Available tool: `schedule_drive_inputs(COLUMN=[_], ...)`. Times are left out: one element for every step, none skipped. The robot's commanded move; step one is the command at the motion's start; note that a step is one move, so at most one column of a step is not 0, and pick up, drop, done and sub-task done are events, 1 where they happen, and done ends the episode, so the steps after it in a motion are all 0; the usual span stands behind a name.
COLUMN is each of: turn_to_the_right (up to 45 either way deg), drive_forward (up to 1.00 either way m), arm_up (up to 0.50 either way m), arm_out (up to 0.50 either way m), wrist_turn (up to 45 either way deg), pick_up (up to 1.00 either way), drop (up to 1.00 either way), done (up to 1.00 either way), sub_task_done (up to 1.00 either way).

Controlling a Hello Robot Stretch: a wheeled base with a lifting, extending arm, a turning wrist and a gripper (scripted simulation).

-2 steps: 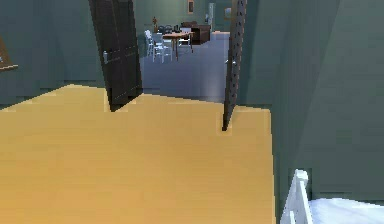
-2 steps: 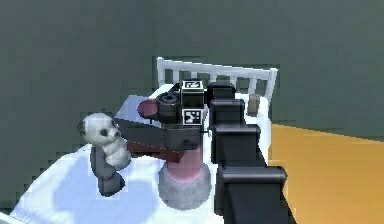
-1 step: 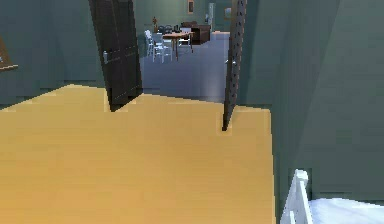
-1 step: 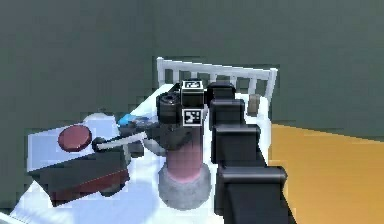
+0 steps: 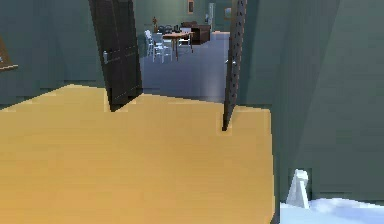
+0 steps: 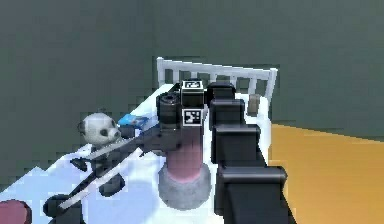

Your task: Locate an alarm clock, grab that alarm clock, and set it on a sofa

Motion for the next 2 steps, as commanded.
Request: schedule_drive_inputs(turn_to_the_right=[0.0,0.0], drive_forward=[0.0,0.0], arm_up=[0.0,0.0], arm_out=[0.0,-0.18], wrist_turn=[-33.0,0.0], pick_up=[0.0,0.0], drop=[0.0,0.0], done=[0.0,0.0], sub_task_done=[0.0,0.0])
